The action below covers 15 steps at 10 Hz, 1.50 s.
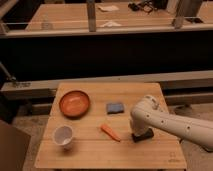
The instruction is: Push the eraser across the table
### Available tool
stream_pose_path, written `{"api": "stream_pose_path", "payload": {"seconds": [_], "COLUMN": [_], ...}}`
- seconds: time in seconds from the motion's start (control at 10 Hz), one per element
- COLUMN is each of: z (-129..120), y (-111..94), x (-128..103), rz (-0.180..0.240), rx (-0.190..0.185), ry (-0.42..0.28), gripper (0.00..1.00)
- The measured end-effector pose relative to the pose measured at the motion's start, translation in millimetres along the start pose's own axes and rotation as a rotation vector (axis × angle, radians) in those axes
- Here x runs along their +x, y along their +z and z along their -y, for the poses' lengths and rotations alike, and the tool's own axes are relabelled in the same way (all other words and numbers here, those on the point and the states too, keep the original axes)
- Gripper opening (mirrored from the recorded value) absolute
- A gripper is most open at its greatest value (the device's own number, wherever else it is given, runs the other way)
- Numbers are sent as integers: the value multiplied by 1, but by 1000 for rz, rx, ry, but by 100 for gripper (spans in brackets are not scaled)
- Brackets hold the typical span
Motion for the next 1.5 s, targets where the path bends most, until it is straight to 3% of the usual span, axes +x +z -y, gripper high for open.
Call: {"api": "stream_pose_path", "payload": {"seconds": [1.5], "z": [0], "y": [4], "x": [-3], "rz": [13], "rx": [32], "ry": [-24], "gripper": [3]}}
